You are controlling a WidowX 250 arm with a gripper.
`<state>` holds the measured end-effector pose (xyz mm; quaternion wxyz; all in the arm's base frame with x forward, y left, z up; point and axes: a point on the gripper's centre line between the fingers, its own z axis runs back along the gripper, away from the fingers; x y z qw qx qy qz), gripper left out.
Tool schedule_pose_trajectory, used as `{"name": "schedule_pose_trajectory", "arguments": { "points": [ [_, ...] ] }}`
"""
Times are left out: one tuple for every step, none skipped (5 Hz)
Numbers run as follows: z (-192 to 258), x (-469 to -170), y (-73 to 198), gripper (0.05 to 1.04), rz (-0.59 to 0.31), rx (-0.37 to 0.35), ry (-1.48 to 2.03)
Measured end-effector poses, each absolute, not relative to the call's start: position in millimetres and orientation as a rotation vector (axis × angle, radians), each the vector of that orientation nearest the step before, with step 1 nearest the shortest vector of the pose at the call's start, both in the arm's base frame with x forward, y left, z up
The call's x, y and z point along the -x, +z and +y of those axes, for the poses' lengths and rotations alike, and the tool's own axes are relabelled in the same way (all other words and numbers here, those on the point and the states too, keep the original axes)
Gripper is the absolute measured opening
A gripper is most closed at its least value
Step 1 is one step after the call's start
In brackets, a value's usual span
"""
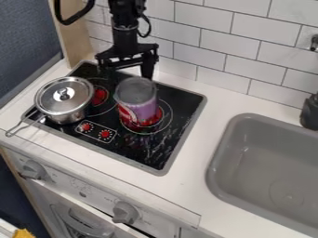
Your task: Move the can to the bottom right of the stove
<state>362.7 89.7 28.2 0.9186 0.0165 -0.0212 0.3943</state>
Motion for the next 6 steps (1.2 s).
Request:
{"name": "schedule_pose_trajectory", "arguments": {
  "points": [
    [75.1,-348.1,29.5,1.000,-0.046,-0.044,0.756],
    [63.3,-333.1,35.1,1.000,-0.053,-0.053,0.708],
    [53.0,-319.7,35.2,1.000,-0.047,-0.053,0.664],
    [47.7,-315.0,37.9,1.000,-0.051,-0.050,0.646],
    [47.0,-314.4,38.3,1.000,-0.047,-0.047,0.644],
    [52.5,-319.6,59.0,1.000,-0.104,-0.067,0.650]
  ]
}}
